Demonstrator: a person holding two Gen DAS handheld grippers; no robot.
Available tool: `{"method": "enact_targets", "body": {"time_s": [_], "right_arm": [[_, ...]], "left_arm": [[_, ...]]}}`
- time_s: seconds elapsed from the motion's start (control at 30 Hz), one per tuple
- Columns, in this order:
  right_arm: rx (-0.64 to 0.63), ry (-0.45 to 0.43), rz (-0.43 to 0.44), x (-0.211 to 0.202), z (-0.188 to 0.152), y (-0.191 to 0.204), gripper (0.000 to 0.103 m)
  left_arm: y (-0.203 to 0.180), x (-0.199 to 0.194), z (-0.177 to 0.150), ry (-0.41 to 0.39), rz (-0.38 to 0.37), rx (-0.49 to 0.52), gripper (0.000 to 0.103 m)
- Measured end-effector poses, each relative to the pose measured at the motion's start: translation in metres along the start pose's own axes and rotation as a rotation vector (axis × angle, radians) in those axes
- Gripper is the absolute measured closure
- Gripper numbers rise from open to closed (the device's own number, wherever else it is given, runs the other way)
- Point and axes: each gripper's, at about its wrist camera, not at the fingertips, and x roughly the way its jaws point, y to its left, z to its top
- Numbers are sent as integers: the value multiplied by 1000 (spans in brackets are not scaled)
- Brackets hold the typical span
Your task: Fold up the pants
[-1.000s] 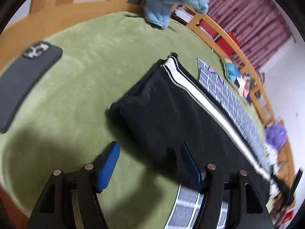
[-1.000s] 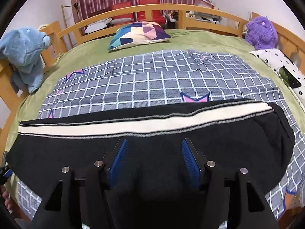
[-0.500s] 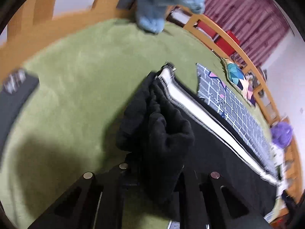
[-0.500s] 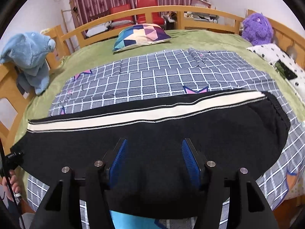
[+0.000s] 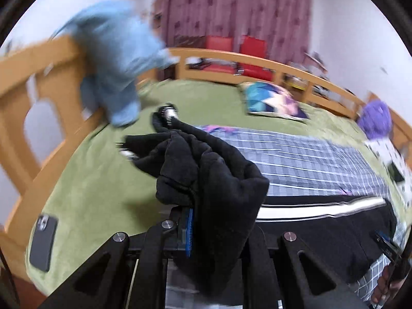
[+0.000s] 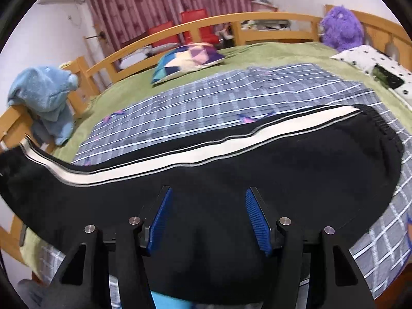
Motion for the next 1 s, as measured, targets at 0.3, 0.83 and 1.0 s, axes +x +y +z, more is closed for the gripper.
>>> {"method": "enact_targets", "body": {"time_s": [0.3, 0.83, 1.0], "right_arm": [[231, -5, -9, -1, 2, -59, 44], [73, 29, 31, 9, -4, -26, 44], [72, 90, 113, 23, -4, -10, 44]], "left_arm": [[-163, 45, -57, 106, -250, 117, 90], [-103, 49, -103, 187, -404, 41, 30], [-52, 52, -89, 142, -368, -7, 30]]}}
